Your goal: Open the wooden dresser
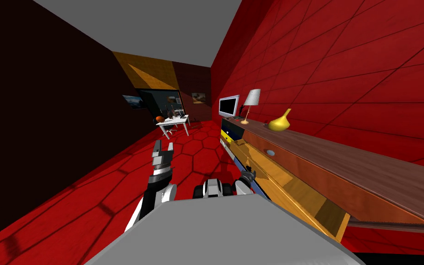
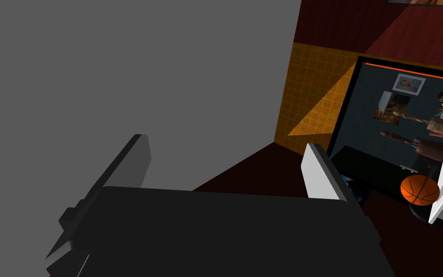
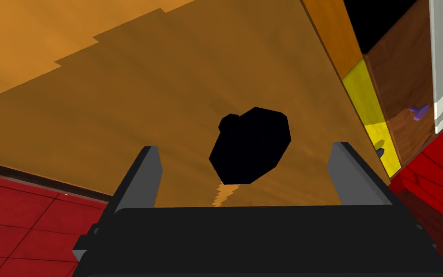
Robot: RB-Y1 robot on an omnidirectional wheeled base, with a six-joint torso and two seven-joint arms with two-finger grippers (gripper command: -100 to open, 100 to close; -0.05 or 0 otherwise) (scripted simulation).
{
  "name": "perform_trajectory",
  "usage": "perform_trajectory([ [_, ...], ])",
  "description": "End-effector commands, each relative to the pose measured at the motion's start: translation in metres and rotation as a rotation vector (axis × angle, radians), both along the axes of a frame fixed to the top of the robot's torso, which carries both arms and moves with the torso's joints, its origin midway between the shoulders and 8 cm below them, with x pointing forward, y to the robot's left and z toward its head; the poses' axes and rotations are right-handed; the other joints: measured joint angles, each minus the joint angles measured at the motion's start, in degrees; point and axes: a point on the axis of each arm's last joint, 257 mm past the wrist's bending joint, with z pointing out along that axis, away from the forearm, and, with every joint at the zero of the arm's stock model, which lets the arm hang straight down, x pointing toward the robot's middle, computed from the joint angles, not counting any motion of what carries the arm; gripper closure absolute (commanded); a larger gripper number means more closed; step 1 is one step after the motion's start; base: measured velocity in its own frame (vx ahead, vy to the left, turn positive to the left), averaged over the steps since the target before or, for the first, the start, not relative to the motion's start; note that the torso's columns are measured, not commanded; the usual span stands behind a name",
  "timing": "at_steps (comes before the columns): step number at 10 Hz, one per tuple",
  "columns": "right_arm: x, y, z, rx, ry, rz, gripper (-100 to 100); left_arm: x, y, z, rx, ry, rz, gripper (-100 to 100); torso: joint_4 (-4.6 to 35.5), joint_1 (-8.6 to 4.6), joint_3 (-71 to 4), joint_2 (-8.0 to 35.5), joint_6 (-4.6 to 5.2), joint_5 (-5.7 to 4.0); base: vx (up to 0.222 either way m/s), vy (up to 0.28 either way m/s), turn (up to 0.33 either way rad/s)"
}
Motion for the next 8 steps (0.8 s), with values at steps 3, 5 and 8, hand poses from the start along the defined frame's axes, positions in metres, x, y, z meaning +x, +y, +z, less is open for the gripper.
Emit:
perform_trajectory([
  [3, -0.002, 0.01, 0.002, 0.003, -0.003, 0.002, 100, 0.0, 0.0, 0.0, -0.001, 0.0, 0.0, 0, -0.1, 0.09, 0.2, 0.1, -0.25, -0.38, -0.037, 0.086, -0.016],
  [5, -0.003, 0.021, 0.004, 0.005, -0.006, 0.004, 100, 0.0, 0.0, 0.0, -0.001, 0.0, 0.0, 0, -0.1, -0.05, 0.0, -0.2, -0.15, -0.2, -0.042, 0.195, -0.009],
  [8, 0.023, 0.005, 0.012, -0.005, 0.007, 0.03, -100, 0.0, 0.0, 0.0, 0.0, 0.0, 0.0, 0, 0.0, -0.54, 0.0, -0.1, -0.03, -0.13, 0.002, 0.095, -0.178],
])
